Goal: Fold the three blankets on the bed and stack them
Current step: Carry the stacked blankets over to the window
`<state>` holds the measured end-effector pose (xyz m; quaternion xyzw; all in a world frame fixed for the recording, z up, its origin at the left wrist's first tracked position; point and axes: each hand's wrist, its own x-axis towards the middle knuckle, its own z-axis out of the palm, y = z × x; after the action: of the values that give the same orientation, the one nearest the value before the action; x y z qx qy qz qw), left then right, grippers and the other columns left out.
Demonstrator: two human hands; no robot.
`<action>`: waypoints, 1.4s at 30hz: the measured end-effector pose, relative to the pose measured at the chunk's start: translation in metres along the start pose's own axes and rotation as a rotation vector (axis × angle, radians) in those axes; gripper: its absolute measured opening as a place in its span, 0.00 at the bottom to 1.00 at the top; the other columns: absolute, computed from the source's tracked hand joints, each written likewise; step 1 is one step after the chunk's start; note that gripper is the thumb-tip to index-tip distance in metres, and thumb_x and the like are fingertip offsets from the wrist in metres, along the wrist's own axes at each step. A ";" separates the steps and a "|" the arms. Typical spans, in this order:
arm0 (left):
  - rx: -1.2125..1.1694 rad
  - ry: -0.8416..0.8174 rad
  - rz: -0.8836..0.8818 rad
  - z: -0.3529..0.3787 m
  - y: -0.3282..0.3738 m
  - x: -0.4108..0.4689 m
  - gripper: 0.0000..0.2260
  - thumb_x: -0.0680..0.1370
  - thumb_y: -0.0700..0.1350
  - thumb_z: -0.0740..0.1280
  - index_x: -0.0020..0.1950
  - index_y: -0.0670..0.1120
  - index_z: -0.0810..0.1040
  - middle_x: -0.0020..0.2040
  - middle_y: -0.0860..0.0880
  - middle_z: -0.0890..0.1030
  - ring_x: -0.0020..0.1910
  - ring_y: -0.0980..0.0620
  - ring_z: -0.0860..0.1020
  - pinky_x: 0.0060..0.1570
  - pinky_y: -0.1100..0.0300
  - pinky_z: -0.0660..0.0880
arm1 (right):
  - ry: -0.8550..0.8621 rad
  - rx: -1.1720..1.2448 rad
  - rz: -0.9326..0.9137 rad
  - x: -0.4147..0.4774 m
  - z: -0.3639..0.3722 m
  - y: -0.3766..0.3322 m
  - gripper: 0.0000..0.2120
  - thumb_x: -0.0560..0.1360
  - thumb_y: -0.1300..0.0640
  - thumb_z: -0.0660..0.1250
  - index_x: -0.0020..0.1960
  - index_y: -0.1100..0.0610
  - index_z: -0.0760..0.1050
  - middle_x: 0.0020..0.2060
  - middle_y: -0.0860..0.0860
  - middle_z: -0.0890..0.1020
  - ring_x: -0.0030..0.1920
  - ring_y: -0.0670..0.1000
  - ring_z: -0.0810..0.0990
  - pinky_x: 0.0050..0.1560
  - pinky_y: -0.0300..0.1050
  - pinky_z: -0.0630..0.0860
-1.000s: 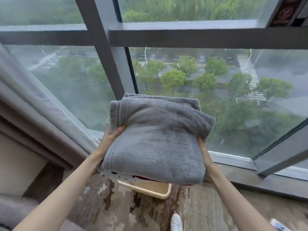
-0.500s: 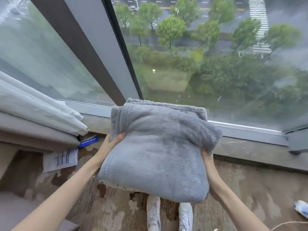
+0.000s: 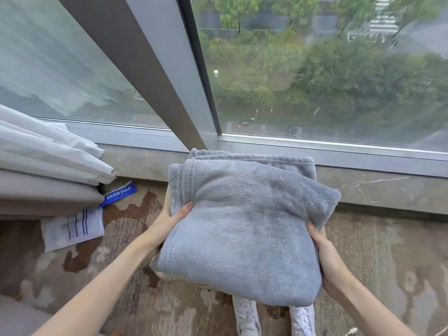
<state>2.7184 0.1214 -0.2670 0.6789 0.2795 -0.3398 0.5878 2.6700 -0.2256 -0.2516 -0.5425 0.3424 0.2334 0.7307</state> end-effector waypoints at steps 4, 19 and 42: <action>0.016 -0.037 0.022 0.002 0.000 0.011 0.43 0.66 0.70 0.71 0.75 0.64 0.53 0.62 0.64 0.71 0.59 0.62 0.74 0.62 0.55 0.70 | 0.021 -0.037 -0.024 0.013 0.006 0.006 0.22 0.78 0.46 0.60 0.71 0.40 0.62 0.68 0.45 0.72 0.67 0.48 0.72 0.70 0.56 0.66; 0.222 0.194 -0.021 0.010 -0.039 0.046 0.41 0.71 0.69 0.65 0.77 0.49 0.60 0.67 0.55 0.70 0.68 0.51 0.69 0.64 0.56 0.64 | 0.147 -0.243 0.060 0.060 0.013 0.050 0.18 0.79 0.61 0.58 0.68 0.52 0.69 0.66 0.54 0.75 0.67 0.54 0.72 0.72 0.55 0.64; 0.536 0.430 0.348 0.082 -0.059 0.114 0.36 0.74 0.61 0.68 0.75 0.49 0.56 0.72 0.46 0.66 0.71 0.45 0.66 0.70 0.48 0.65 | -0.082 -1.706 -0.998 0.114 0.040 0.079 0.21 0.74 0.48 0.66 0.64 0.56 0.72 0.66 0.57 0.71 0.65 0.59 0.71 0.66 0.55 0.68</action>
<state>2.7316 0.0471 -0.3989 0.9015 0.1782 -0.1460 0.3664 2.6983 -0.1671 -0.3806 -0.9609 -0.2341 0.0855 0.1209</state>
